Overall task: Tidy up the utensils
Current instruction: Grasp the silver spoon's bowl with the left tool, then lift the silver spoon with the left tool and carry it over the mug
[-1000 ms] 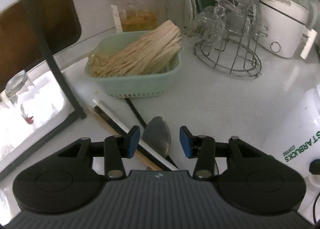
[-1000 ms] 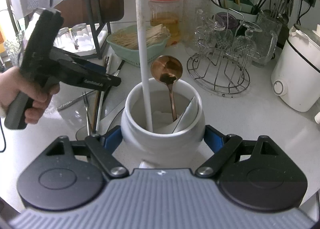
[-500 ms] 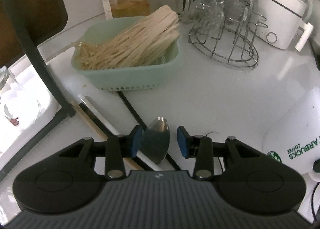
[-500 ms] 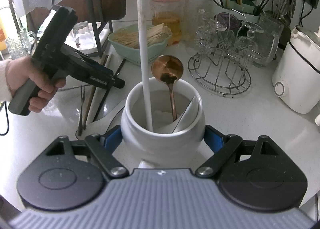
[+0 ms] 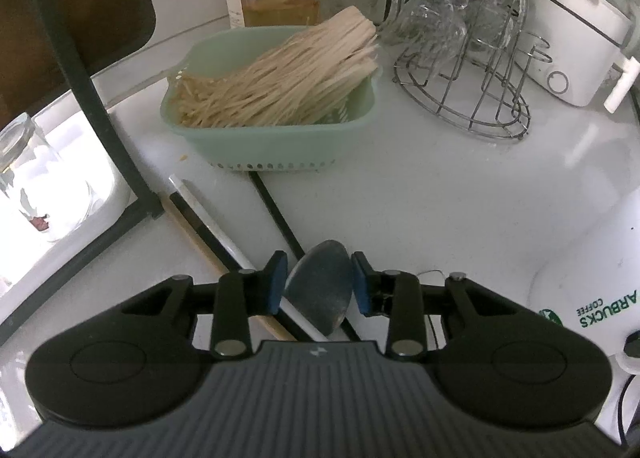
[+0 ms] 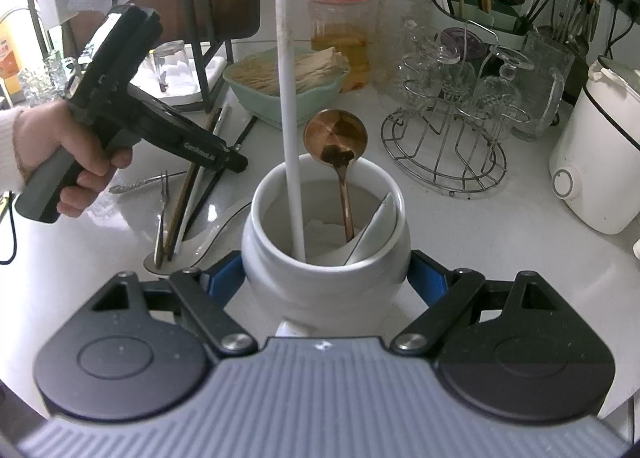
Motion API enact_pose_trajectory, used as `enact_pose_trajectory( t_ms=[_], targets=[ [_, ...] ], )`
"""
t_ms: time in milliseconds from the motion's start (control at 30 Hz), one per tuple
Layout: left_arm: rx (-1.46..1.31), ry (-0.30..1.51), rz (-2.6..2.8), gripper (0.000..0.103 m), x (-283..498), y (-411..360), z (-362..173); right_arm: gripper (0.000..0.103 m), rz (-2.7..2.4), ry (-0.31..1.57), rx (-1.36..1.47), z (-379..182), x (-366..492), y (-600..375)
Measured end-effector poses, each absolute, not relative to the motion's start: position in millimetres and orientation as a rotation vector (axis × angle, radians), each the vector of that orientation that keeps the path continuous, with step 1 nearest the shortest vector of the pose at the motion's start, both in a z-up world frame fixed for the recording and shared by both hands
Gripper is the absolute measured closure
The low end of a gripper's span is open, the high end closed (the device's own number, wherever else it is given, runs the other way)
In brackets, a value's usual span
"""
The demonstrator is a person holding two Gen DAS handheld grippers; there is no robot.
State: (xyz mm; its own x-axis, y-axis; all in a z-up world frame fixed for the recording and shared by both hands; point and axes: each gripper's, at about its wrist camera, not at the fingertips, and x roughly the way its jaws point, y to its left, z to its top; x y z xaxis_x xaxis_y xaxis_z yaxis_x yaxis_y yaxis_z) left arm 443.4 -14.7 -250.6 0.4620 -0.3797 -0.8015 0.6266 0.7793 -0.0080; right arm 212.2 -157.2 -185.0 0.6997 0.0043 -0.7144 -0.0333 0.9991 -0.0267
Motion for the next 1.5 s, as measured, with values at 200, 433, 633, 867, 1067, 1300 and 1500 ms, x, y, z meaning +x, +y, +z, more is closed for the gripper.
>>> enact_pose_trajectory(
  t_ms=[200, 433, 633, 867, 1067, 1300, 1500],
  targets=[
    [0.283, 0.898, -0.615, 0.066, 436, -9, -242, 0.014, 0.021, 0.793, -0.041, -185, 213, -157],
    [0.231, 0.886, -0.594, 0.067, 417, 1, -226, 0.013, 0.019, 0.786, -0.041, -186, 212, -156],
    [0.178, 0.877, -0.573, 0.067, 406, 6, -215, 0.013, 0.019, 0.780, -0.041, -186, 210, -155],
    [0.125, 0.860, -0.534, 0.067, 390, 6, -201, 0.013, 0.036, 0.766, -0.046, -186, 208, -157],
    [0.093, 0.845, -0.475, 0.067, 369, 0, -188, 0.014, 0.087, 0.758, -0.065, -186, 209, -161],
    [0.049, 0.840, -0.421, 0.067, 348, -12, -174, 0.014, 0.140, 0.748, -0.082, -187, 212, -166],
    [-0.004, 0.824, -0.374, 0.067, 332, -19, -157, 0.014, 0.191, 0.742, -0.103, -187, 218, -170]
  ],
)
